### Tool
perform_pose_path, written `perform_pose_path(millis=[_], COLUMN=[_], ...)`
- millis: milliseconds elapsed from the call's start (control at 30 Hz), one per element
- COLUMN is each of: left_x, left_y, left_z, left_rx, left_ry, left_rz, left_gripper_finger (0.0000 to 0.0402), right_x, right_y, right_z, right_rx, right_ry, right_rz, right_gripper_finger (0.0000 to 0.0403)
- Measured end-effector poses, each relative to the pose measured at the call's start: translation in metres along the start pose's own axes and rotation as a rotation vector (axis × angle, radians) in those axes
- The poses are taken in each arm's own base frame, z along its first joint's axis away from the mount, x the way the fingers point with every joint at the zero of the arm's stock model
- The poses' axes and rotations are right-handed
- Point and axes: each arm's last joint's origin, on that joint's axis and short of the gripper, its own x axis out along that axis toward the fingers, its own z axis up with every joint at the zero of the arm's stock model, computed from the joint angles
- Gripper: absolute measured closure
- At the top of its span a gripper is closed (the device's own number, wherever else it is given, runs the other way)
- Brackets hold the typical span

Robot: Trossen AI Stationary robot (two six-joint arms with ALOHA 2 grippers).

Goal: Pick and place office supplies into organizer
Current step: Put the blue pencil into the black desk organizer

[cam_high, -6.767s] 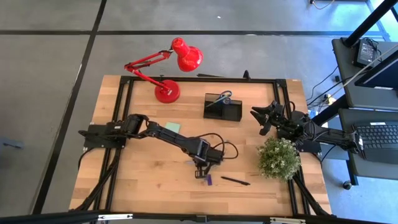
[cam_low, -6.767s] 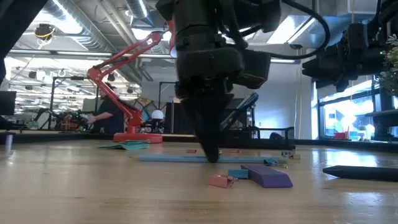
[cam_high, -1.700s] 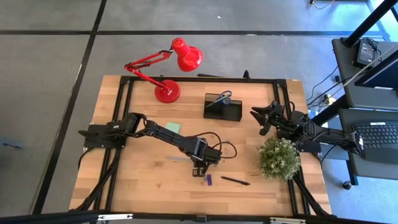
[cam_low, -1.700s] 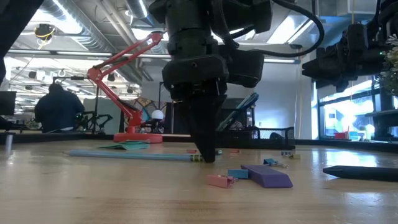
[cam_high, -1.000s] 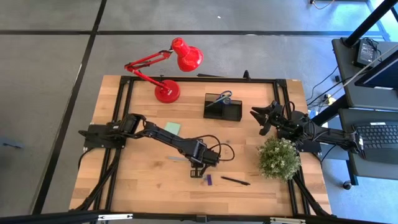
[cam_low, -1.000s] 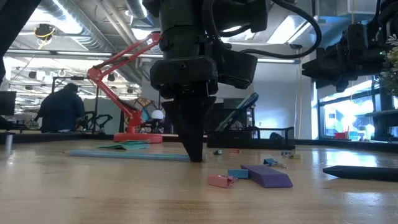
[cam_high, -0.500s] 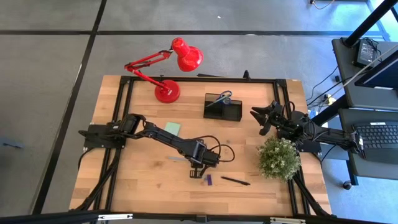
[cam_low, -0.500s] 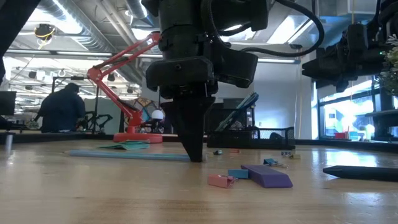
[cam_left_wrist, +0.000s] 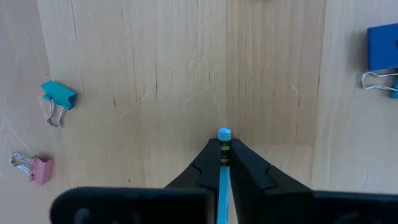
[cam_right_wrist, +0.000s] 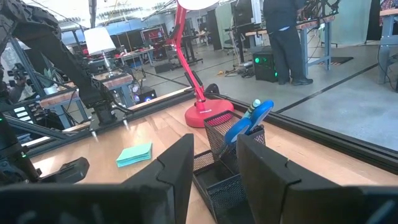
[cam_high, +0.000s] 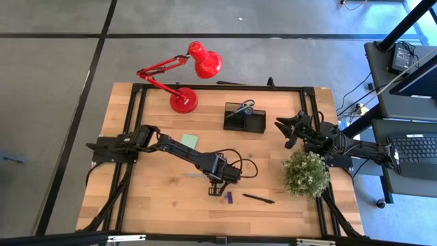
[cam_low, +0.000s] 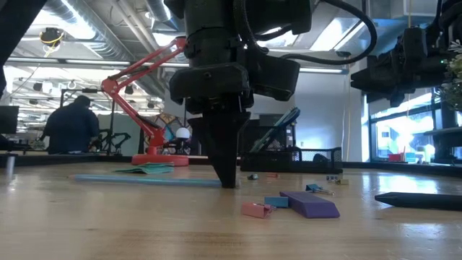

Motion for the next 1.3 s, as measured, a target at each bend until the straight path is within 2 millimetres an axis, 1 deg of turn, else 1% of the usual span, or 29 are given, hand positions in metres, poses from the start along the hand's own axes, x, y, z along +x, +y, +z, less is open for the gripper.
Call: perform_pose_path(millis=[100,200,333,433,567,667,833,1000,1067,1200,1300], left_x=[-0.004,-0.013,-0.041,-0.058,-0.094,-0.116,-0.157,-0.183,-0.189,-0.195,-0.199], left_y=[0.003,0.009,0.016,0.022,0.038,0.052,0.084,0.124,0.144,0.182,0.209], left_z=[0.000,-0.003,-0.001,-0.001,0.002,0.004,0.012,0.019,0.020,0.022,0.021], left_rx=[0.000,-0.008,-0.015,-0.013,-0.015,0.002,0.047,0.071,0.070,0.063,0.048], left_ry=[0.002,0.020,-0.045,-0.080,-0.207,-0.307,-0.539,-0.730,-0.789,-0.896,-0.963], left_rz=[-0.009,-0.001,-0.011,-0.014,0.003,0.042,0.065,0.027,0.024,0.009,0.028], left_gripper_finger=[0.0387,0.0392,0.0393,0.0394,0.0393,0.0393,0.0393,0.0391,0.0391,0.0391,0.0391], right_x=[0.000,0.000,0.000,0.000,0.000,0.000,0.000,0.000,0.000,0.000,0.000], right_y=[0.000,0.000,0.000,0.000,0.000,0.000,0.000,0.000,0.000,0.000,0.000], right_z=[0.000,0.000,0.000,0.000,0.000,0.000,0.000,0.000,0.000,0.000,0.000], right_rx=[0.000,0.002,0.002,0.002,0.001,0.001,0.002,0.000,-0.003,-0.024,-0.027], right_ry=[0.000,0.000,0.000,0.000,0.000,0.000,0.000,0.000,0.000,0.000,0.000], right_rz=[0.000,0.000,0.000,0.000,0.000,0.000,0.000,0.000,0.000,0.000,0.000], right_gripper_finger=[0.0276,0.0276,0.0276,0.0276,0.0276,0.0276,0.0276,0.0276,0.0276,0.0276,0.0276])
